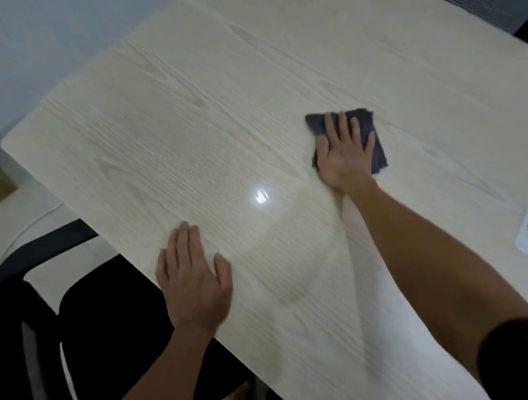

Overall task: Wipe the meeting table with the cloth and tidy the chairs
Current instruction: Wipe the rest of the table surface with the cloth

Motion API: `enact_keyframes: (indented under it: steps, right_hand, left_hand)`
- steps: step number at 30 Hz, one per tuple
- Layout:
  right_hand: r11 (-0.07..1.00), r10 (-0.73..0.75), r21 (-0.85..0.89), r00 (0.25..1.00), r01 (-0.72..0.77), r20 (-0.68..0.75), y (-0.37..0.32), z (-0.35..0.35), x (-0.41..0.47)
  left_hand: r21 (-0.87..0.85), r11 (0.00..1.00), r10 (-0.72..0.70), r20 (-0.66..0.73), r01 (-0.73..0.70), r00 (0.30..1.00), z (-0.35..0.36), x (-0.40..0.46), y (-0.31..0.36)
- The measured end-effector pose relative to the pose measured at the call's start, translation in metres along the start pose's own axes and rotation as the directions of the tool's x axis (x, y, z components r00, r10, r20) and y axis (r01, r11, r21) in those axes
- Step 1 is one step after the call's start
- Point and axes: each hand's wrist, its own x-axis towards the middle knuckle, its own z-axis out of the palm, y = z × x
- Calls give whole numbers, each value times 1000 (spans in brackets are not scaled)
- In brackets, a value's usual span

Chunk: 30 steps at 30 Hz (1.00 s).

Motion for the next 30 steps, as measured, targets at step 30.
enact_keyframes:
  steps: [30]
  right_hand:
    - [934, -356, -17, 934, 356, -21, -63, 66, -168]
  left_hand:
    - [-46, 998, 40, -82, -44, 996, 8, 1, -10]
